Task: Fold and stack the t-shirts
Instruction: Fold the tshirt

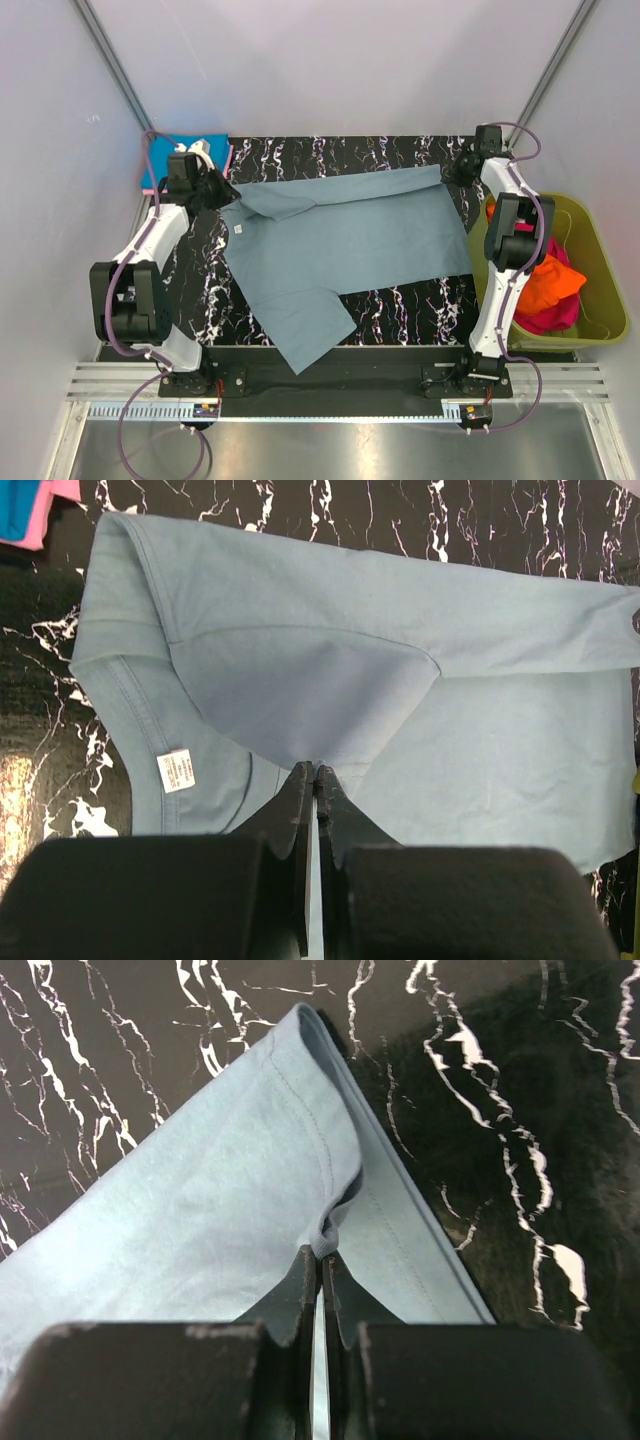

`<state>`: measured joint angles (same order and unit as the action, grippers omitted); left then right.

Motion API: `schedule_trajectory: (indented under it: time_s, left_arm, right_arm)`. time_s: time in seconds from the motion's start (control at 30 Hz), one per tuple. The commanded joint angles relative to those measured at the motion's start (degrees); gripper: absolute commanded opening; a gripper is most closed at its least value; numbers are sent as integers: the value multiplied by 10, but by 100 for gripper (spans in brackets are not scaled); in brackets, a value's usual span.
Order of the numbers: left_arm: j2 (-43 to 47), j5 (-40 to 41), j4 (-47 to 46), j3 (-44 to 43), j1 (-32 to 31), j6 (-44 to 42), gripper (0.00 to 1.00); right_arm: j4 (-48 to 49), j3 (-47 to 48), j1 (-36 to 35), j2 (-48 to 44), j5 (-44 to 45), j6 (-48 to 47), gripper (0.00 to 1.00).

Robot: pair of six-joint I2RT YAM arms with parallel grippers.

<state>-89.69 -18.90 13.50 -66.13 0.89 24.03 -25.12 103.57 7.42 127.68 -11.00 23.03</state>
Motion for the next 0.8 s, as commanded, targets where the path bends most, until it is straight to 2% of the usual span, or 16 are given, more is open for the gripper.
schedule_trajectory:
  time_s: [0.0,0.23,0.77]
  left_arm:
    - [38,-17,-10,11,0,2,0]
    - [66,-21,-6,53,0,5,0]
    - [69,-26,-7,79,-6,12,0]
  right_arm:
    - [11,-6,8,-38,20,-15,0]
    - [9,-14,9,-35,20,-12,0]
    - [4,-21,9,-19,22,-11,3]
